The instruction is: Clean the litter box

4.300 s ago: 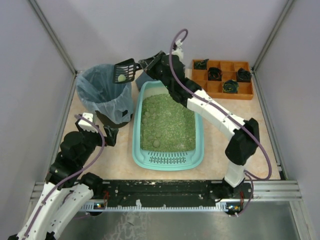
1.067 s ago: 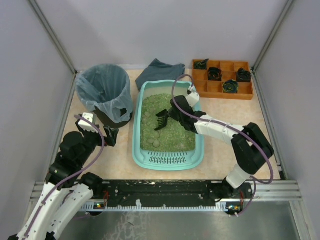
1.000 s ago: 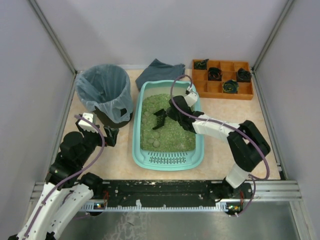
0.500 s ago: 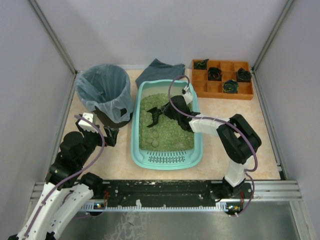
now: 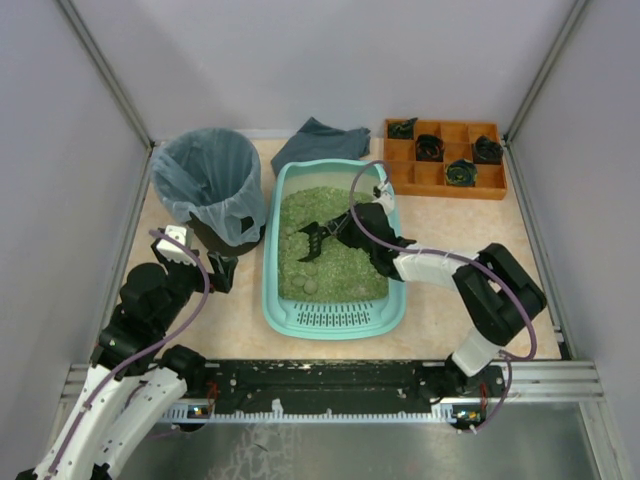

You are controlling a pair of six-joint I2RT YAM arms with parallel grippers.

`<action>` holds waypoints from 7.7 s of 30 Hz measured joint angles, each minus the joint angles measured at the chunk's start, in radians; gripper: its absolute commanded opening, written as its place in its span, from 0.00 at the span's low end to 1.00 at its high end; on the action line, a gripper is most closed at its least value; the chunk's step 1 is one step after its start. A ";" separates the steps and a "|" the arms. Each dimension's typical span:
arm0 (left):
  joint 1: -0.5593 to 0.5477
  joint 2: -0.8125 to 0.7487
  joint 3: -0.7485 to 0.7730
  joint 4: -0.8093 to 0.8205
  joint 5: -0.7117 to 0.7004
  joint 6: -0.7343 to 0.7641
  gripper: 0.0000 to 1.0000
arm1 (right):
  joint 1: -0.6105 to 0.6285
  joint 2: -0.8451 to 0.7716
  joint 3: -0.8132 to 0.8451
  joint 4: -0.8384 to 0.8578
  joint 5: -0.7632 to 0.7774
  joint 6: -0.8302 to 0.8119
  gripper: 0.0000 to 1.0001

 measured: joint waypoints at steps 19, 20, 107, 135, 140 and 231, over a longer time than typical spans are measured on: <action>0.000 0.000 0.000 0.000 0.000 0.000 1.00 | -0.080 -0.343 -0.190 0.004 -0.001 0.036 0.00; 0.000 0.000 0.000 0.000 0.000 0.000 1.00 | -0.090 -0.369 -0.212 0.014 -0.008 0.043 0.00; 0.000 0.007 0.000 0.000 0.000 0.000 1.00 | -0.054 0.103 0.319 -0.346 0.159 -0.124 0.00; 0.000 0.007 0.000 0.000 0.000 0.000 1.00 | -0.021 0.061 0.101 -0.050 0.024 -0.024 0.00; 0.000 0.007 0.000 0.000 0.000 0.000 1.00 | -0.019 -0.027 0.026 -0.019 0.041 -0.002 0.00; 0.002 0.018 0.000 0.000 -0.014 0.000 1.00 | -0.275 -0.662 -0.337 -0.016 -0.214 0.257 0.00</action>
